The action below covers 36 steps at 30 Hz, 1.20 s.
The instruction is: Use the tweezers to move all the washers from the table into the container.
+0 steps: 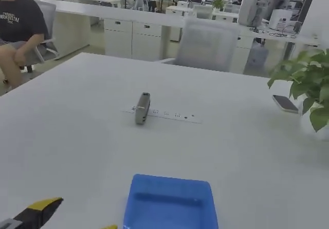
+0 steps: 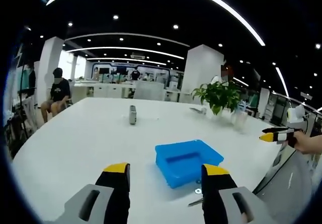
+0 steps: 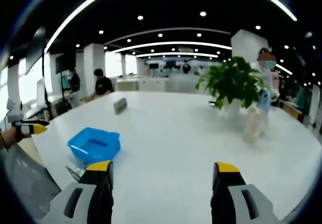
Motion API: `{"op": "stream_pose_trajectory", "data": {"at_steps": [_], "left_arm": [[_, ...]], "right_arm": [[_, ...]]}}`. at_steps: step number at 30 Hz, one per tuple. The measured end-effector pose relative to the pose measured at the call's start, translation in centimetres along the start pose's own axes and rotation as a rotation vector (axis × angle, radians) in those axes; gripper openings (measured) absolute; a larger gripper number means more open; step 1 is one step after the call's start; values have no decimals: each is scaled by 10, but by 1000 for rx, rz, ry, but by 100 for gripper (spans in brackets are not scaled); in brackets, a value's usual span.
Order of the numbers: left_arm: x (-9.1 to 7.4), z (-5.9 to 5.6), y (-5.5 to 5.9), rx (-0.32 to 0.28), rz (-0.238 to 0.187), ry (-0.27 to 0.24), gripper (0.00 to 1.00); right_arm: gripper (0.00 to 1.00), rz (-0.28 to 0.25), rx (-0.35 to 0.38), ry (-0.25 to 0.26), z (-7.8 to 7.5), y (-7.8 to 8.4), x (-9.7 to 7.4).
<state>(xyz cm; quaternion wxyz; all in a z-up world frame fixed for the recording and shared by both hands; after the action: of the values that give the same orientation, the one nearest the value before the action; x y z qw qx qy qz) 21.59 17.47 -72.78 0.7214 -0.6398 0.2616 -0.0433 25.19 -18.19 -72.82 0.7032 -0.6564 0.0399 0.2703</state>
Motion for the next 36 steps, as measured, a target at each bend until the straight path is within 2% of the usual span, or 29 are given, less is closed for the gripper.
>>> {"op": "stream_pose_trajectory", "data": {"at_steps": [1,3,4,5,6,7,8,9,10,11,12,13,14,15,16,18,19,21,24,26,27,29,32,34,36], "left_arm": [[-1,-3,-1,9,13,24,45],[0,-21,1,-18,70,162,39],[0,-25,5,-27,111,196,37],[3,-32,11,-15,153,256,34],[4,-38,16,-25,194,304,33],[8,-41,23,11,243,340,32],[9,-43,29,46,279,361,29],[12,-48,33,78,315,404,26],[13,-50,37,90,349,429,23],[18,-51,39,109,364,445,22],[20,-55,40,117,374,474,22],[22,-57,42,104,391,496,22],[28,-59,42,118,380,513,20],[29,-61,46,124,407,539,19],[33,-61,51,154,435,555,17],[40,-63,61,216,479,591,17],[42,-65,63,232,487,599,17],[46,-66,70,271,525,622,17],[49,-64,80,372,583,651,17],[53,-62,82,435,598,671,16],[53,-63,84,462,612,698,15],[56,-65,86,473,623,724,16],[60,-64,92,564,644,760,14],[60,-65,96,624,672,792,11],[62,-68,98,661,669,818,8]], "right_arm": [[68,15,-27,-29,8,-1,1],[53,62,-51,-127,35,0,5],[48,96,-39,-183,48,3,8],[45,122,3,-269,65,8,13],[44,138,12,-321,79,11,17],[42,191,2,-404,99,19,23],[36,239,-24,-455,110,28,27],[31,306,-55,-528,125,40,34],[26,331,-84,-571,136,46,37],[20,354,-140,-589,147,52,44],[18,391,-173,-629,157,59,46],[18,454,-206,-664,167,70,49],[19,484,-230,-668,171,76,53],[20,518,-261,-676,175,83,54],[21,547,-330,-692,179,90,57],[20,556,-412,-719,186,97,60],[20,562,-429,-729,188,100,60],[20,568,-405,-739,193,102,62],[16,572,-413,-759,194,102,62],[11,588,-444,-770,193,104,62],[10,593,-451,-775,192,106,63],[11,597,-413,-762,189,106,66],[8,604,-388,-761,188,105,69],[5,603,-386,-752,187,105,68],[2,592,-357,-740,186,103,68]]}}
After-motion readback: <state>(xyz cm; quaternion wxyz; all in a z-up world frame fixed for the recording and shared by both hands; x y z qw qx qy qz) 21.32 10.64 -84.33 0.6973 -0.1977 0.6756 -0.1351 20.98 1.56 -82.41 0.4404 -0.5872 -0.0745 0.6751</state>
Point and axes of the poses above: the centre of the closed fingertips' face, and the gripper's own axes: x roughly forward along the fingers, z roughly to its left, y roughly out of its underside, the point moved 2 cm from there along -x, roughly backward along the fingers, and after that the axes turned 11 degrees about x, right-handed, at the moved point
